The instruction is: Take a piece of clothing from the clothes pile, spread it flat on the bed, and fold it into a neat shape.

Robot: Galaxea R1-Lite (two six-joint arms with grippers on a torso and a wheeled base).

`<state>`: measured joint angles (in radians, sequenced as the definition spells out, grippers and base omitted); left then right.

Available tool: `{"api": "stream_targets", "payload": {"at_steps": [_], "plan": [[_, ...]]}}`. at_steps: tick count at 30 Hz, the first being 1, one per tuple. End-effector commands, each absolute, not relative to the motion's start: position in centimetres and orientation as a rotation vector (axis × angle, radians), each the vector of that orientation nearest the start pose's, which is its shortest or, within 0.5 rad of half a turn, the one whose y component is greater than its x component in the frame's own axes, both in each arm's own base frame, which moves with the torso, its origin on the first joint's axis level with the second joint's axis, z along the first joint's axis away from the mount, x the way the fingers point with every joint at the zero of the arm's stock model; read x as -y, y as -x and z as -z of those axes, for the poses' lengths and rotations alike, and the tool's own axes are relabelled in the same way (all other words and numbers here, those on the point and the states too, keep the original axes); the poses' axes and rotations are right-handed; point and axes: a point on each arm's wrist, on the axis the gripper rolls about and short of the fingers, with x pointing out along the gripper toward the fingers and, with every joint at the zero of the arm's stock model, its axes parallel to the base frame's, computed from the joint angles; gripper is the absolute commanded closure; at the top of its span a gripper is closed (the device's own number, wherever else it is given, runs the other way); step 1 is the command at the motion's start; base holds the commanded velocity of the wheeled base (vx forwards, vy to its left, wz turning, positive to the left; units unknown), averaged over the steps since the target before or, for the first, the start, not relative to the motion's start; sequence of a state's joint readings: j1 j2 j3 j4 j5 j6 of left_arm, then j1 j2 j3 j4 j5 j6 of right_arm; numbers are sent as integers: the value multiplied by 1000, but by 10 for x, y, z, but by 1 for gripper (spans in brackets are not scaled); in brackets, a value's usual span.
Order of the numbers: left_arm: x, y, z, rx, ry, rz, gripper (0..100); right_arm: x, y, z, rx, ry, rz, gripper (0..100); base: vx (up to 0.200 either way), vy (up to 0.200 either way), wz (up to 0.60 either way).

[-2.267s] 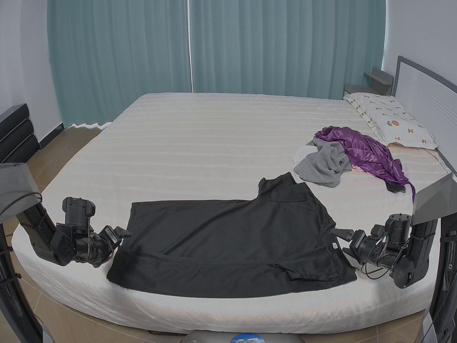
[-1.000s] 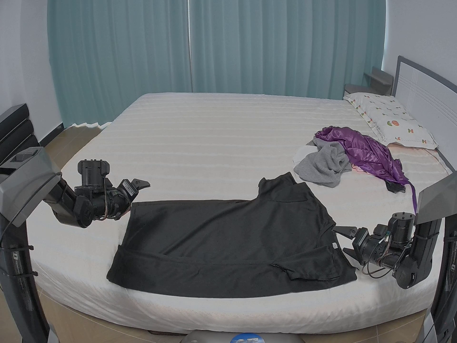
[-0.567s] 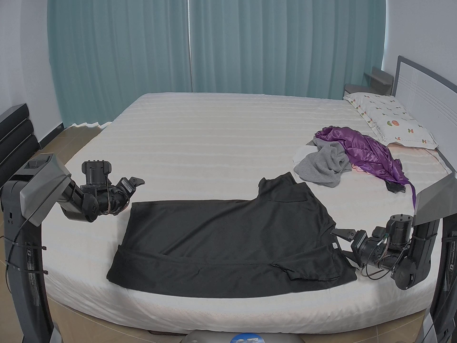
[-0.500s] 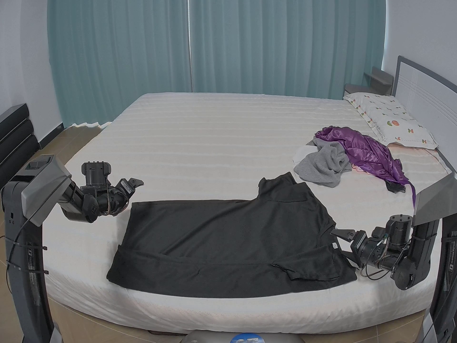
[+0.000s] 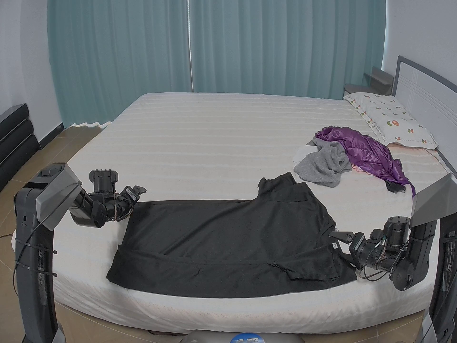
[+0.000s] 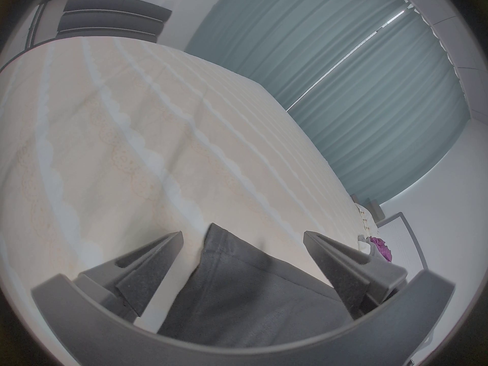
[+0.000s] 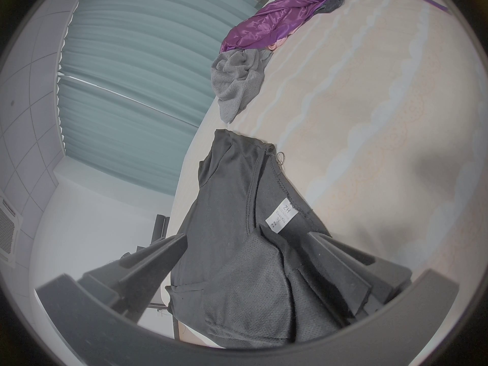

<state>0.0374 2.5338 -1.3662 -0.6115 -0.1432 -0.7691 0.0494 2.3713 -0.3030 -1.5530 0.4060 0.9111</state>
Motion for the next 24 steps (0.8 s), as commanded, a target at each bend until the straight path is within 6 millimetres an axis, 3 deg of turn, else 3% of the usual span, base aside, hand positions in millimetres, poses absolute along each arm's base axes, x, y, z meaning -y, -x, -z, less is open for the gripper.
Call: {"api": "stream_targets", "payload": {"at_steps": [1, 9, 10, 24], "plan": [[-13, -472, 24, -582, 797, -121, 0, -23, -285, 30, -677, -966, -189, 0, 0, 0, 0], [-12, -475, 22, -572, 801, -113, 0, -23, -285, 30, -678, -966, -190, 0, 0, 0, 0], [-12, -475, 21, -570, 802, -115, 100, -23, -285, 30, -678, -966, -190, 0, 0, 0, 0], [-19, -477, 16, -513, 811, -207, 100, -23, -286, 30, -676, -966, -191, 0, 0, 0, 0]]}}
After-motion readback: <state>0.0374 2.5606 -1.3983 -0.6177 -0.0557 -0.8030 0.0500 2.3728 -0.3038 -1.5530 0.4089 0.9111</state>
